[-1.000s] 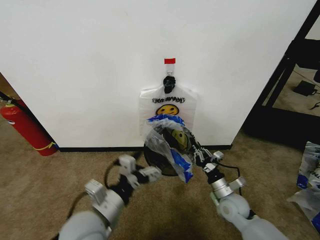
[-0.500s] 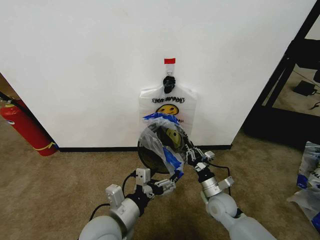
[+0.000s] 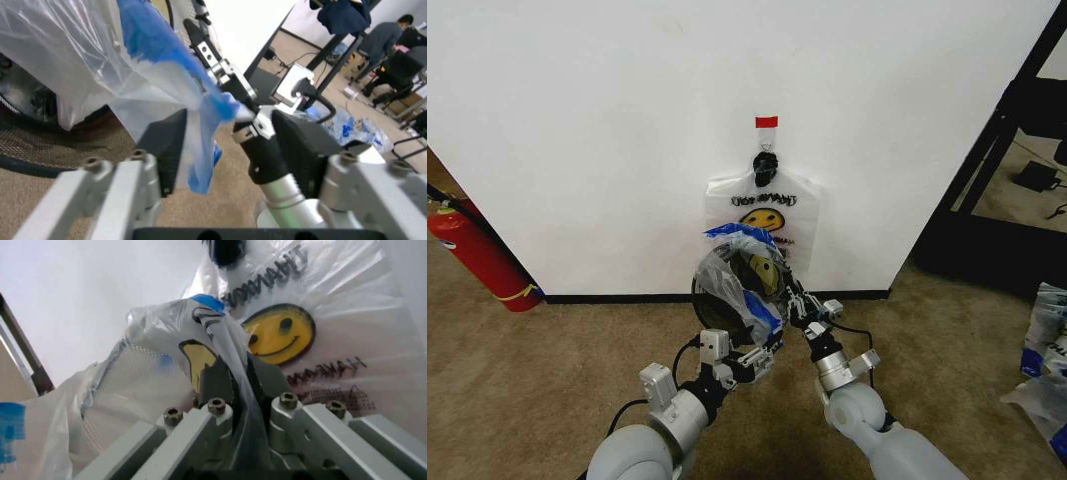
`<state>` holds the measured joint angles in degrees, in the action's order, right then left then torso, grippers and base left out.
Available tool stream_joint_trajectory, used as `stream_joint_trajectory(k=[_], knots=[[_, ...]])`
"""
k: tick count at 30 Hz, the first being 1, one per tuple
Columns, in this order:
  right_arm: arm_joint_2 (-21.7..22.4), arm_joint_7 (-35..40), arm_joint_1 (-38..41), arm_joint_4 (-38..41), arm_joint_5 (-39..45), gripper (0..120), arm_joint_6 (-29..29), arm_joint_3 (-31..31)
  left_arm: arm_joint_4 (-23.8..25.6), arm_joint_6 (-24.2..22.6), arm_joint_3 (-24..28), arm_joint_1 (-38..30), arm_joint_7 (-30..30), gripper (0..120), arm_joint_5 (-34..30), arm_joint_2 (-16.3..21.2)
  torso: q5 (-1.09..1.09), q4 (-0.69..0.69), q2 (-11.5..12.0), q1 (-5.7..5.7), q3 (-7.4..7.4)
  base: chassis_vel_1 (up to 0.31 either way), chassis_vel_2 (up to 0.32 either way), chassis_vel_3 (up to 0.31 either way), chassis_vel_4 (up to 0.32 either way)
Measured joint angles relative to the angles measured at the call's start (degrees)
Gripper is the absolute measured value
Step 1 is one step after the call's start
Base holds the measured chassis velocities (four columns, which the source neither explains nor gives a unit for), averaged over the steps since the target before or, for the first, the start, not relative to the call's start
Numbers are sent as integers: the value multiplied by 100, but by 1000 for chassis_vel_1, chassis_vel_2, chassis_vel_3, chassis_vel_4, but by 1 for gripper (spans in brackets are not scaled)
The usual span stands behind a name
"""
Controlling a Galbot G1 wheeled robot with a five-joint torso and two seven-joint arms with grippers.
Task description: Pick up the garbage bag from the wall and place it over the trash bin.
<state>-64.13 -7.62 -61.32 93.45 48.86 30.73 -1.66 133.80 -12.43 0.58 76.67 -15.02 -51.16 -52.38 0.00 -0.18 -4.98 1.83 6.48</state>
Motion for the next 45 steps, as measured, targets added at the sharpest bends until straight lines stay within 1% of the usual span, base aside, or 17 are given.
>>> stream_joint_trajectory(k=[2, 4, 5, 6, 7, 10, 11, 14, 24, 28, 29, 34, 45], knots=[[-15, 34, 26, -6, 16, 1, -12, -10, -23, 0, 0, -3, 84, 41, 94, 16, 0, 0, 0, 0, 0, 0, 0, 0, 0], [-16, 40, 29, -6, 20, 1, -13, -13, -33, 0, 2, -7, 96, 39, 110, 16, 0, 0, 0, 0, 0, 0, 0, 0, 0], [-21, 50, 33, -6, 26, 1, -15, -18, -53, 0, 4, -16, 111, 32, 133, 16, 0, 0, 0, 0, 0, 0, 0, 0, 0], [-23, 55, 34, -6, 30, 1, -17, -20, -64, 0, 6, -21, 118, 31, 145, 16, 0, 0, 0, 0, 0, 0, 0, 0, 0], [-28, 68, 36, -5, 42, 1, -22, -27, -96, 0, 16, -43, 134, 25, 175, 10, 0, 0, 0, 0, 0, 0, 0, 0, 0], [-30, 90, 31, 40, 79, 1, -42, -47, -238, 13, 67, -137, 152, 11, 251, -34, 0, 0, 0, 0, 0, 0, 0, 0, 0], [-30, 90, 31, 40, 79, 1, -42, -47, -238, 13, 67, -137, 152, 11, 251, -34, 0, 0, 0, 0, 0, 0, 0, 0, 0], [-25, 108, 19, 83, 111, 1, -58, -52, -360, 65, 117, -205, 170, 0, 321, -63, 0, 0, 0, 0, 0, 0, 0, 0, 0], [-24, 235, 43, 154, 399, 1, -153, -33, -416, 240, 118, -150, 350, 0, 350, -32, 0, 0, 0, 0, 0, 0, 0, 0, 0], [-6, 518, 6, 473, 973, 1, -377, 1, -497, 708, -129, 161, 505, 0, 360, -48, 0, 0, 0, 0, 0, 0, 0, 0, 0], [-6, 518, 6, 473, 973, 1, -377, 1, -497, 708, -129, 161, 505, 0, 360, -48, 0, 0, 0, 0, 0, 0, 0, 0, 0], [9, 759, -103, 780, 1363, 1, -549, 59, -573, 1109, -338, 487, 660, 0, 378, -237, 0, 0, 0, 0, 0, 0, 0, 0, 0], [18, 980, -272, 1138, 1602, 1, -570, 229, -628, 1231, -382, 742, 739, 0, 556, -341, 0, 0, 0, 0, -1, 0, 0, 0, 0]])
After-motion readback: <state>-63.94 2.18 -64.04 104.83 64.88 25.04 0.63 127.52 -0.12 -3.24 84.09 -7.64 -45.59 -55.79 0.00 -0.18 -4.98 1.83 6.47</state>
